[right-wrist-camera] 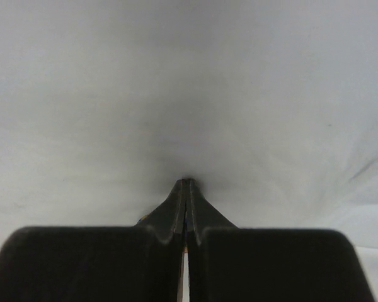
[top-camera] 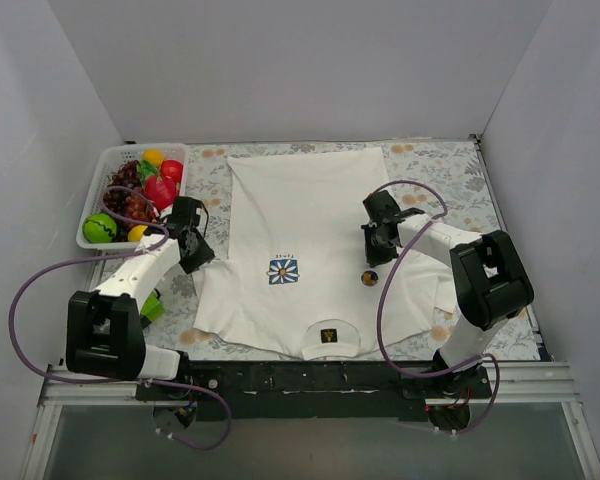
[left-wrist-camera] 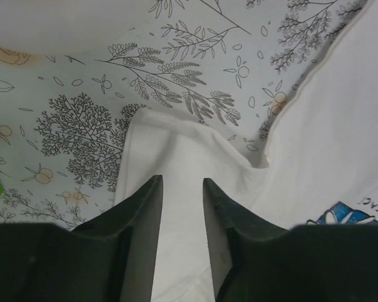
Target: Pin the brooch onto the clothing
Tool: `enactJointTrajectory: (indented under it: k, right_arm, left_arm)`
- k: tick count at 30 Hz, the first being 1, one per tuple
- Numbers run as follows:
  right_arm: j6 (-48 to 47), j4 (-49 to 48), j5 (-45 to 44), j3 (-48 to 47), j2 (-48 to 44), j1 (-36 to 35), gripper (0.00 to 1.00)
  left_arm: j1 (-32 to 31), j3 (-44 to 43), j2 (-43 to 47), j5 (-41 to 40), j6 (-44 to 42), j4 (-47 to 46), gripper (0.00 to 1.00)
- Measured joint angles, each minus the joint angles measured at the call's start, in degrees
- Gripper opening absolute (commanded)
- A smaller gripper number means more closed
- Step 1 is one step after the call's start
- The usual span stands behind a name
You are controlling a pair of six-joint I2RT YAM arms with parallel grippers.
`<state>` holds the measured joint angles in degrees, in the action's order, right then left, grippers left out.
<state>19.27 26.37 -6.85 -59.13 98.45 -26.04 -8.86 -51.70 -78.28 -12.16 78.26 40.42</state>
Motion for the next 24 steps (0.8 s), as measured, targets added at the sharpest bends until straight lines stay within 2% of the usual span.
enactJointTrajectory:
  k: [2, 11, 13, 24]
  right_arm:
    - [-0.13, -0.46, 0.04, 0.42, -0.28, 0.68, 0.01]
    - [-1.31, -1.14, 0.70, 0.87, -0.66, 0.96, 0.01]
    - [-1.51, -1.16, 0.81, 0.87, -0.66, 0.96, 0.01]
    - [-1.84, -1.25, 1.16, 0.90, -0.66, 1.11, 0.01]
  left_arm:
    - [0.15, 0.55, -0.70, -0.98, 0.48, -0.11, 0.16]
    - [0.55, 2.82, -6.80, -3.26, 0.57, -0.44, 0.07]
    - [0.55, 2.82, -8.04, -4.39, 0.37, -0.33, 0.00]
    - [0.26, -0.87, -13.75, -8.85, -2.99, 1.27, 0.00]
